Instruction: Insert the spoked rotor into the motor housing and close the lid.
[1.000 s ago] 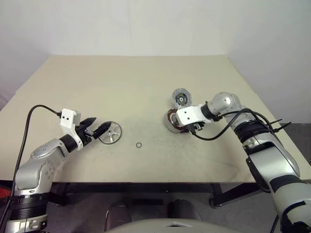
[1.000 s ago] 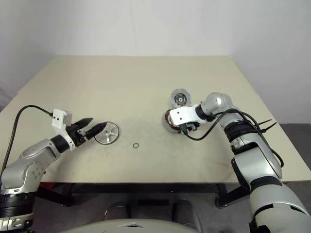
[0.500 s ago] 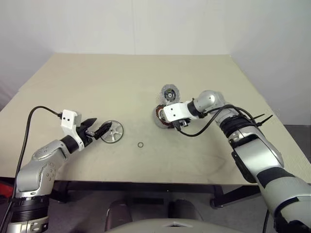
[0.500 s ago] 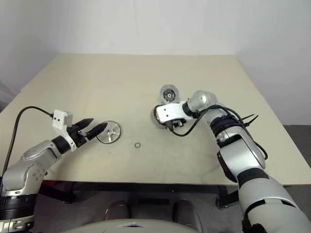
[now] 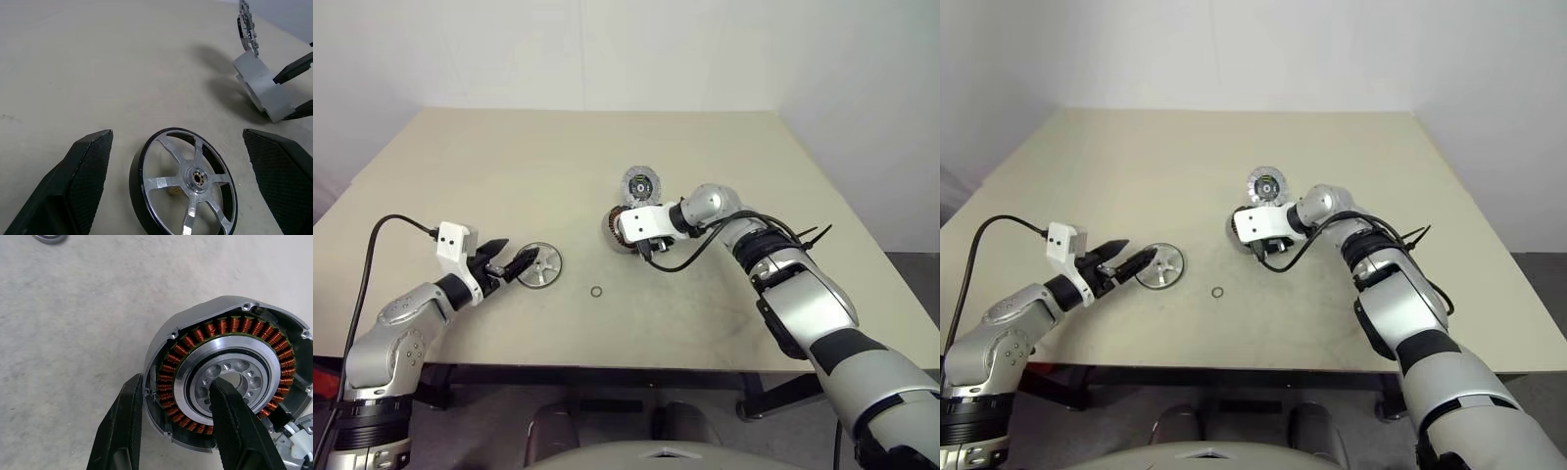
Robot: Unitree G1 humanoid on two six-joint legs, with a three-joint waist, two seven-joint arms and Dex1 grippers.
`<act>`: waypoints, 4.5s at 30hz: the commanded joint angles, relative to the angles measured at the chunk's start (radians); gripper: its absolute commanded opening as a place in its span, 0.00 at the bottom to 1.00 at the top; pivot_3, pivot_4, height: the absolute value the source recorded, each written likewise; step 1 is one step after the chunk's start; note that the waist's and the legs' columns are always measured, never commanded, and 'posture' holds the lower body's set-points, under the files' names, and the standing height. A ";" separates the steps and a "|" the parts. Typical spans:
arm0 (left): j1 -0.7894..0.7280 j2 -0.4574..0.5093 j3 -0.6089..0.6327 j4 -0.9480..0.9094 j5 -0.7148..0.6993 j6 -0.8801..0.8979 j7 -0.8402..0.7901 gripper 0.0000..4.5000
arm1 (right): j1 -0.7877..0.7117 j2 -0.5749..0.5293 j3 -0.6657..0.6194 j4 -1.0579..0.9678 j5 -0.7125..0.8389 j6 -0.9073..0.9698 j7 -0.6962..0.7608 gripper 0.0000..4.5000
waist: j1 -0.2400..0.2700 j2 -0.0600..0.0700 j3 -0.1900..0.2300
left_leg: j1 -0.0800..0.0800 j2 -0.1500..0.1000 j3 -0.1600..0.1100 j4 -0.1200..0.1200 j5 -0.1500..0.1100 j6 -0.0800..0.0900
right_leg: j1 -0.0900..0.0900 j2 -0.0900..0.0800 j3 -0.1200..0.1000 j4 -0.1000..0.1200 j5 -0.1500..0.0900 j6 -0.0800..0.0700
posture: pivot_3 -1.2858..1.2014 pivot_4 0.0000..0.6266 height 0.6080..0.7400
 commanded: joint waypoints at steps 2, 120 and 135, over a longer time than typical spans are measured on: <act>-0.008 0.002 0.004 -0.040 -0.008 -0.005 0.002 1.00 | -0.042 -0.008 -0.007 0.008 -0.006 -0.010 -0.041 0.44 | 0.002 0.000 0.000 | 0.001 0.000 0.000 0.000 0.000 -0.001 | 0.000 0.000 0.000 0.002 0.000 0.000 | 0.52 0.00 1.00; -0.064 0.054 -0.010 -0.025 -0.017 0.071 -0.025 1.00 | 0.447 0.178 -0.089 -0.411 0.408 0.424 0.093 0.71 | -0.002 -0.001 0.001 | 0.010 -0.001 0.000 -0.014 0.005 -0.008 | 0.003 0.001 0.002 0.004 -0.002 0.002 | 0.52 0.00 1.00; -0.082 0.057 -0.016 -0.016 -0.009 0.065 -0.028 1.00 | 0.411 0.159 -0.105 -0.365 0.395 0.374 0.077 0.28 | 0.001 -0.002 0.000 | 0.010 -0.001 0.001 -0.017 0.004 -0.008 | 0.005 0.001 0.000 -0.005 -0.001 0.001 | 0.52 0.00 1.00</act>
